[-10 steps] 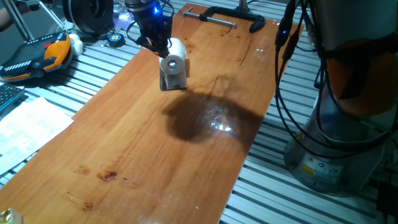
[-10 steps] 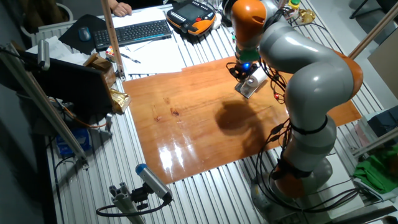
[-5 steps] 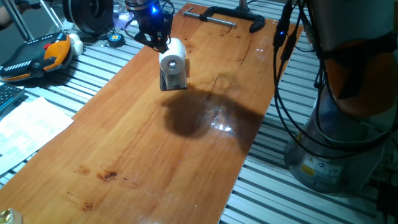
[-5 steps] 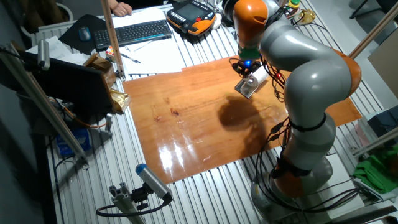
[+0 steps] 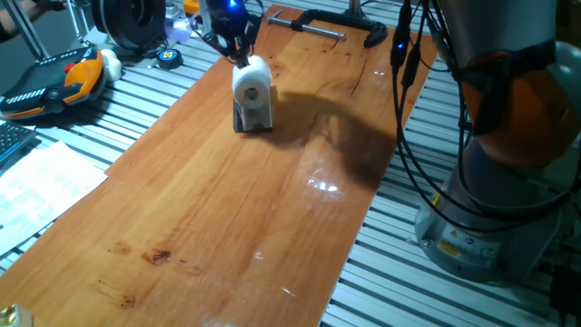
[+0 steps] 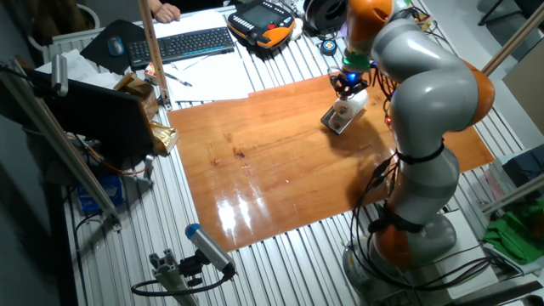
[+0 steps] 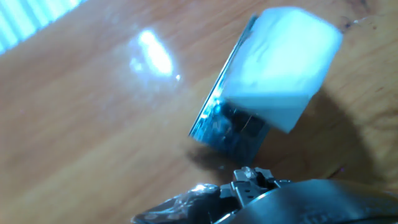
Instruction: Take the roll of paper down from the shelf
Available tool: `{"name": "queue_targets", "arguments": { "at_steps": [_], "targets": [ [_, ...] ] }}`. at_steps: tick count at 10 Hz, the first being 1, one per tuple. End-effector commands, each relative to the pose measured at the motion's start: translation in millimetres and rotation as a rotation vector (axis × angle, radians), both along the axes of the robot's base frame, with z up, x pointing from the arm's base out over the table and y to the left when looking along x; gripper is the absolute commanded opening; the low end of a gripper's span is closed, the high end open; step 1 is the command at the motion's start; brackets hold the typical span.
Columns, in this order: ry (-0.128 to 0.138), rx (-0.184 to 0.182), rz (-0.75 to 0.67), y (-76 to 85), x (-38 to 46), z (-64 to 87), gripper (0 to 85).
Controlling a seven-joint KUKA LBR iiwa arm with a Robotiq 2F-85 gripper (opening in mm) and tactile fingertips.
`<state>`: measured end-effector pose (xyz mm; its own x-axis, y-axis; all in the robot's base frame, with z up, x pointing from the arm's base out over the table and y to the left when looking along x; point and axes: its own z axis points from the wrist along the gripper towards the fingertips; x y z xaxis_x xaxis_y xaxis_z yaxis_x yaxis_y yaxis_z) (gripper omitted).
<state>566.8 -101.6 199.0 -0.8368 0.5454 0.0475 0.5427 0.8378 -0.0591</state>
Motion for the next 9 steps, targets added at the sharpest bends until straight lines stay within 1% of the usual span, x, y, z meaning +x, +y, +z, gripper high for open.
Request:
{"name": "queue_targets", "arguments": {
  "at_steps": [1,3,4,5,7,8,9],
  "targets": [
    [-0.009,0.001,-0.172,-15.3,1.9,-5.3,0.7],
    [-0.016,0.031,-0.211,-21.2,7.8,-13.8,0.7],
    [-0.025,0.031,-0.227,-21.9,10.8,-17.9,0.7],
    [-0.034,0.033,-0.247,-21.4,11.6,-19.3,0.7],
    [-0.035,0.031,-0.275,-19.8,12.8,-18.0,0.7],
    [-0.037,0.028,-0.280,-19.2,14.9,-18.5,0.7],
    [-0.046,0.015,-0.287,-16.7,16.2,-18.3,0.7]
  ]
}}
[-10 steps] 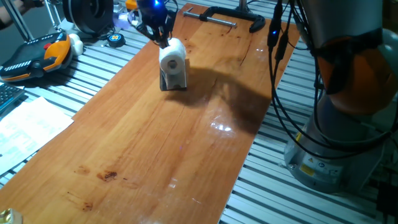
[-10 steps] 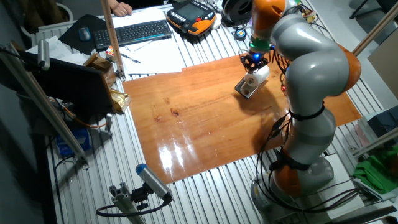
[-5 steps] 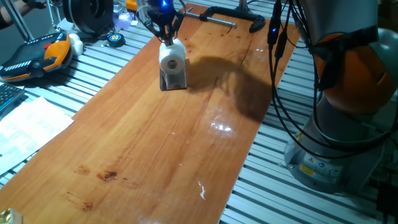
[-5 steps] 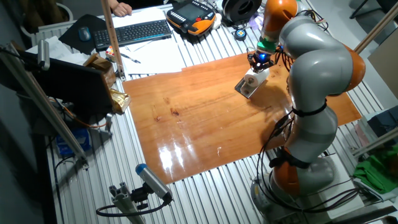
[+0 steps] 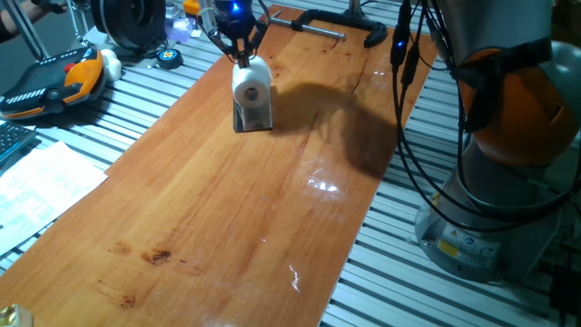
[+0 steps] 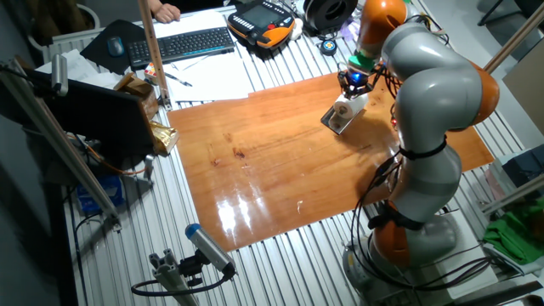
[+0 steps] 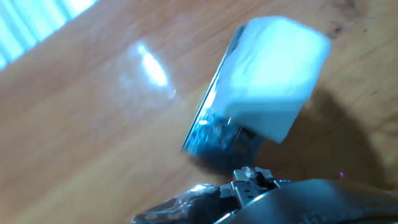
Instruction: Take the roll of paper down from the shelf
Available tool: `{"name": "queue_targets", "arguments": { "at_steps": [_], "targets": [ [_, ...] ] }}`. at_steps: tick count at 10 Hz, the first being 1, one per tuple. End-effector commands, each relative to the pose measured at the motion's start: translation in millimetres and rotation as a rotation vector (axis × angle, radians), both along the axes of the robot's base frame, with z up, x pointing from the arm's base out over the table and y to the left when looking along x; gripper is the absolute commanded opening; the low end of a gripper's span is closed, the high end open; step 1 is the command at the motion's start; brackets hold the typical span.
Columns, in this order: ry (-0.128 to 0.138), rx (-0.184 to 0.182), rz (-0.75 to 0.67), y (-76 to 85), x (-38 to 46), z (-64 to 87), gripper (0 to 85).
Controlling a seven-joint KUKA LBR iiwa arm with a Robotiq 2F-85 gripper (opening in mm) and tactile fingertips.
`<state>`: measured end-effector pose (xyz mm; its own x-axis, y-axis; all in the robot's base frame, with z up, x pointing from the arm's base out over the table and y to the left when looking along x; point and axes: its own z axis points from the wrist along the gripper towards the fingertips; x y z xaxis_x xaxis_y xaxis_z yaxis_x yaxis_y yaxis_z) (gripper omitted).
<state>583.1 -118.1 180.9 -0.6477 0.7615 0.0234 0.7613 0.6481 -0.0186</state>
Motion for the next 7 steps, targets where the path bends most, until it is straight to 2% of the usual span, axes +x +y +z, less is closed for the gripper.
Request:
{"name": "queue_targets", "arguments": {
  "at_steps": [1,2,4,6,7],
  "targets": [
    [0.003,-0.002,-0.013,1.7,0.9,1.0,0.7],
    [0.006,-0.002,-0.009,3.0,2.2,1.3,0.7],
    [-0.017,-0.006,-0.017,9.5,3.5,2.0,0.7],
    [-0.043,-0.001,-0.030,9.5,3.5,2.0,0.7],
    [-0.040,-0.003,-0.059,9.5,3.5,2.0,0.7]
  ]
}}
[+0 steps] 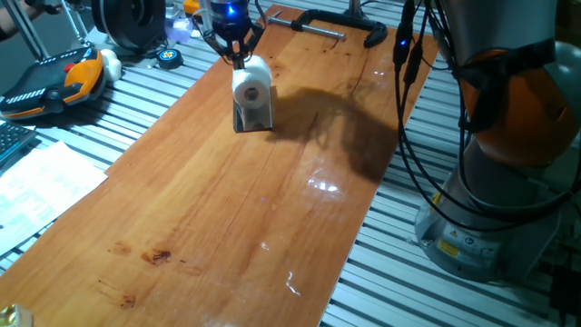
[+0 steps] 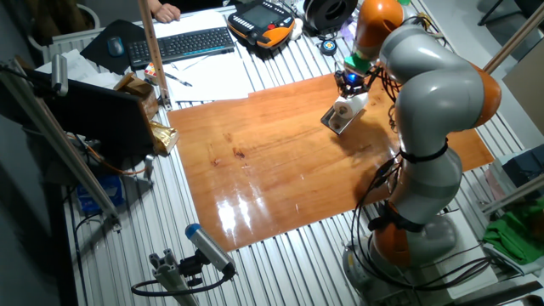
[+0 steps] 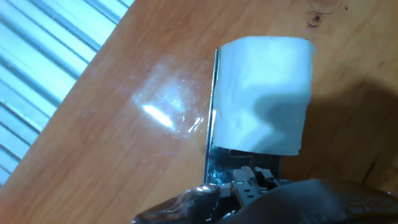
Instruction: Take the roll of paper down from the shelf
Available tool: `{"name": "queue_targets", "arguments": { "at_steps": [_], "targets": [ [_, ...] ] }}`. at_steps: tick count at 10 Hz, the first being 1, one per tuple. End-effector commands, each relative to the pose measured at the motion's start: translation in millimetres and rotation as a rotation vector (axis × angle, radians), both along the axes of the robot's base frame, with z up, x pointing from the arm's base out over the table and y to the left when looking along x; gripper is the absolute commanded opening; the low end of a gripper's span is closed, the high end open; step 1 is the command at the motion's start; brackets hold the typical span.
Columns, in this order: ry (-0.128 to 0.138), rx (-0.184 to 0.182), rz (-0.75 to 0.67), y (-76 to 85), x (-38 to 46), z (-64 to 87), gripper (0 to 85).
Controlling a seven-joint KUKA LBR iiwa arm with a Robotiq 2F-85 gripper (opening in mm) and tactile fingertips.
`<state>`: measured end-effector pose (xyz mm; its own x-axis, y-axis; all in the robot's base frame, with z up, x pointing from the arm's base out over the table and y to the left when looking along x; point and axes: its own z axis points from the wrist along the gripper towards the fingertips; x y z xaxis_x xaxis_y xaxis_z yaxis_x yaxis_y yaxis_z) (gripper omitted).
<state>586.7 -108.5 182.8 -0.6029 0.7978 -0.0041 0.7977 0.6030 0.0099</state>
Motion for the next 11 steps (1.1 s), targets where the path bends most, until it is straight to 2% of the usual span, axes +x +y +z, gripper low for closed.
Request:
{"name": "queue_targets", "arguments": {
  "at_steps": [1,2,3,5,6,7,8,10,11],
  "targets": [
    [0.018,-0.009,-0.030,-0.1,0.0,0.0,0.7],
    [0.037,-0.028,-0.057,-0.1,0.0,0.0,0.7],
    [0.054,-0.024,-0.078,-0.1,0.0,0.0,0.7],
    [0.066,-0.023,-0.078,-0.1,0.0,0.0,0.7],
    [0.074,-0.023,-0.057,-3.4,1.3,-1.5,3.7],
    [0.063,-0.044,-0.048,-7.4,3.8,-4.8,12.3],
    [0.037,-0.080,-0.064,-12.5,6.0,-9.1,28.0],
    [0.014,-0.087,-0.131,-19.1,8.1,-12.2,48.7],
    [0.011,-0.087,-0.152,-24.3,10.2,-14.0,56.0]
  ]
}}
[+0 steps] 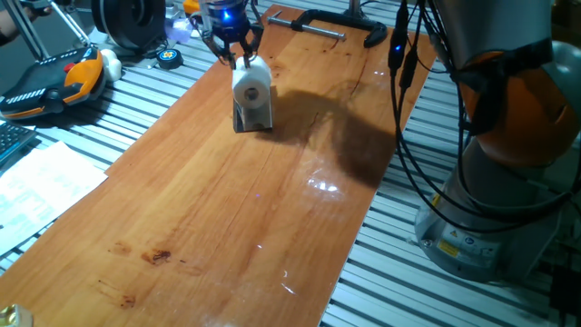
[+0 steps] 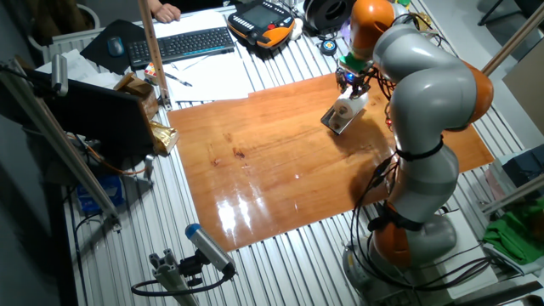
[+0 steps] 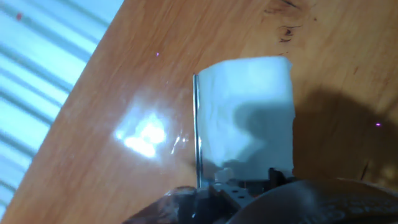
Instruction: Take the roll of paper down from the shelf
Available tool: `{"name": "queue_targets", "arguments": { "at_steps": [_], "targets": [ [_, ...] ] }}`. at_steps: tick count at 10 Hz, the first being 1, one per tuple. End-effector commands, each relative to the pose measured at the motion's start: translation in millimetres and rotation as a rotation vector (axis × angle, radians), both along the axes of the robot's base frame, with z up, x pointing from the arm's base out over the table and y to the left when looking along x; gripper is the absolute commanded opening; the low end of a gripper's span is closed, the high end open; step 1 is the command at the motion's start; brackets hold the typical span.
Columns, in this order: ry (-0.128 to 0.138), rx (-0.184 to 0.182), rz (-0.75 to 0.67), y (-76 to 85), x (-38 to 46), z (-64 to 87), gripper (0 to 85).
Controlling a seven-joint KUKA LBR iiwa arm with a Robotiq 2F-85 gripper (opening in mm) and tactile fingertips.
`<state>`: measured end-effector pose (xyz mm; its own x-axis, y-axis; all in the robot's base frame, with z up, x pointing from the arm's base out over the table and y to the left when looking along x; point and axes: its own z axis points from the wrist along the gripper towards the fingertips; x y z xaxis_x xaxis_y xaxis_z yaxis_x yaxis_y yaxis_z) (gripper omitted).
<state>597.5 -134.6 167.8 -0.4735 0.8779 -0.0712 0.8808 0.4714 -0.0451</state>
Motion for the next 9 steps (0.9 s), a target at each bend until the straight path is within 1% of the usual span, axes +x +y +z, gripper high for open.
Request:
{"name": "queue_targets", "arguments": {
  "at_steps": [1,3,4,5,6,7,9],
  "targets": [
    [-0.006,0.000,-0.011,-4.0,1.1,-2.8,62.0],
    [-0.020,0.001,-0.028,-9.7,4.7,-11.6,72.0],
    [-0.023,-0.003,-0.028,-12.6,7.1,-16.7,75.3],
    [-0.031,0.002,-0.038,-16.6,10.1,-23.4,78.7],
    [-0.031,0.008,-0.035,-20.9,11.6,-28.5,81.0],
    [-0.034,0.016,-0.033,-24.8,13.1,-33.1,82.0],
    [-0.031,0.025,-0.043,-31.0,16.1,-38.7,83.0]
  ]
}}
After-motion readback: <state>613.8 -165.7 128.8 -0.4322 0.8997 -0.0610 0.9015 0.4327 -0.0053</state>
